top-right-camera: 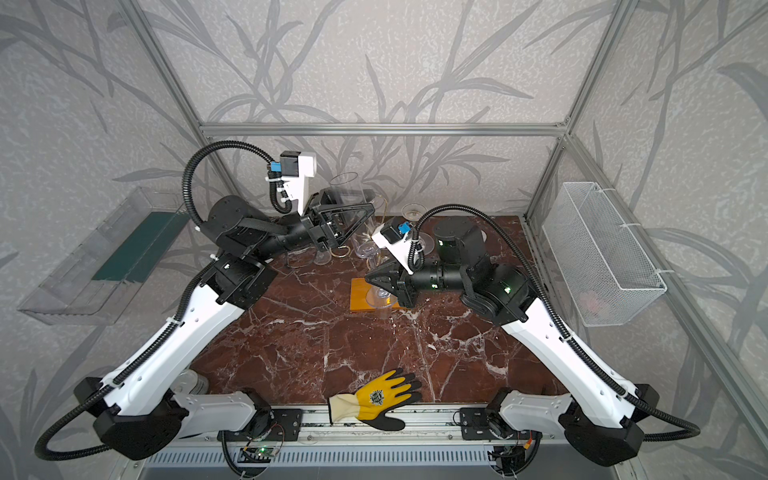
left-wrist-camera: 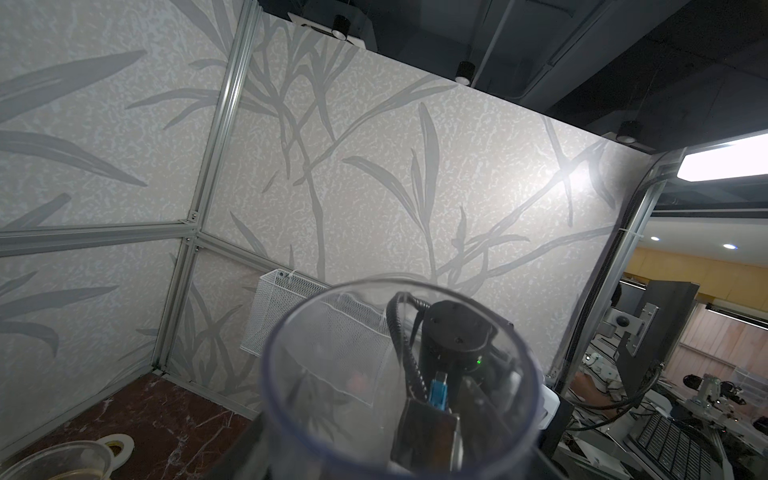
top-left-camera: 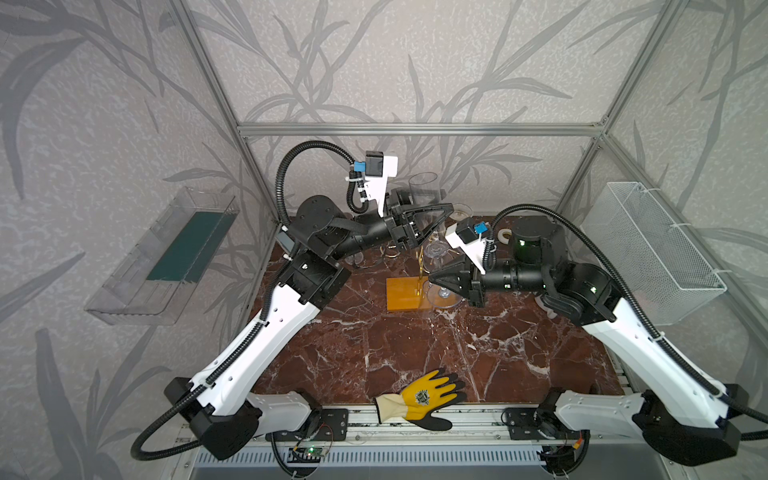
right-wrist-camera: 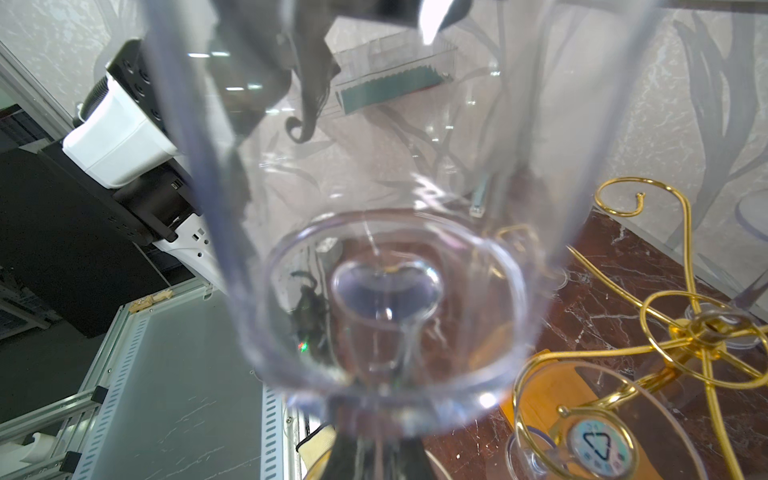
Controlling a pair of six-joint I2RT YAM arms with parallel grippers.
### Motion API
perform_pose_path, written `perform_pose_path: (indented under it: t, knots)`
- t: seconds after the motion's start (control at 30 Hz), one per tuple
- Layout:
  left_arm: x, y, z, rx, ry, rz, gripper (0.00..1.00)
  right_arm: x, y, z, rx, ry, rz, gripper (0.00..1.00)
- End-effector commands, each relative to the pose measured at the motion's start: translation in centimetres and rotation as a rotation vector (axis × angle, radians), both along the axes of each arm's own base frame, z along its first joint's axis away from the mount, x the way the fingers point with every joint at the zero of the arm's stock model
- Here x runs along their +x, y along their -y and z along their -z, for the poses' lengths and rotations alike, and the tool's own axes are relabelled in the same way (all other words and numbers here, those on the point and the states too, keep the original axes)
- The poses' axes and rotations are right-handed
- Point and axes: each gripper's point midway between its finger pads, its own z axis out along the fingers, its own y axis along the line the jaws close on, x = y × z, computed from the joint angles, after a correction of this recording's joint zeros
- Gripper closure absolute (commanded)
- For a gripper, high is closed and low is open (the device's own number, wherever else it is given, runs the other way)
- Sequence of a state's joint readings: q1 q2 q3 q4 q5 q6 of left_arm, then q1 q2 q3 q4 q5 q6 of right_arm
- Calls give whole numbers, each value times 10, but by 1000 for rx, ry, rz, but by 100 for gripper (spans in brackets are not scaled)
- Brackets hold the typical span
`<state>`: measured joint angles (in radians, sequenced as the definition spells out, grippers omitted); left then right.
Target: Take the wine glass off the wine glass rack
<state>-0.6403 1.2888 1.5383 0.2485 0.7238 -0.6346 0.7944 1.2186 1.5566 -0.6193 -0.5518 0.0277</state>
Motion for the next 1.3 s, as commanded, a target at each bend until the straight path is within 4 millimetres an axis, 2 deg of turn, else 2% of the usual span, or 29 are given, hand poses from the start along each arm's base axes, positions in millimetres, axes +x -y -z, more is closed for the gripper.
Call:
perform_pose_path:
  t: [0.0,0.23,0.47,0.5,0.53,0.63,0.83,1.03,1.1,1.27]
  knots:
    - [-10,-4,-19,-42,41,24,41,-3,-2,-9,4,34,-8,100]
    - [-9,-7,-16,-42,33,6,63,0,-1,-8,-6,39,11,100]
    - [-10,-10,-18,-50,36,-7,69,2,0,-9,-8,51,29,98]
    - [-10,-11,-18,-52,36,-11,69,3,1,-9,-8,52,34,82]
    - [-10,-12,-17,-53,34,-18,69,4,2,-10,-5,57,43,56]
    - [-11,-16,-16,-46,40,-44,69,6,8,-18,10,97,79,0]
    - [-19,-31,-15,-2,80,-128,69,7,31,-53,49,231,168,1]
    - [-28,-58,-11,57,118,-267,69,5,58,-84,91,364,261,1]
    - [-28,-71,-4,101,127,-344,69,4,67,-88,89,398,294,1]
    - [-21,-121,19,178,135,-634,69,4,84,-88,76,457,351,1]
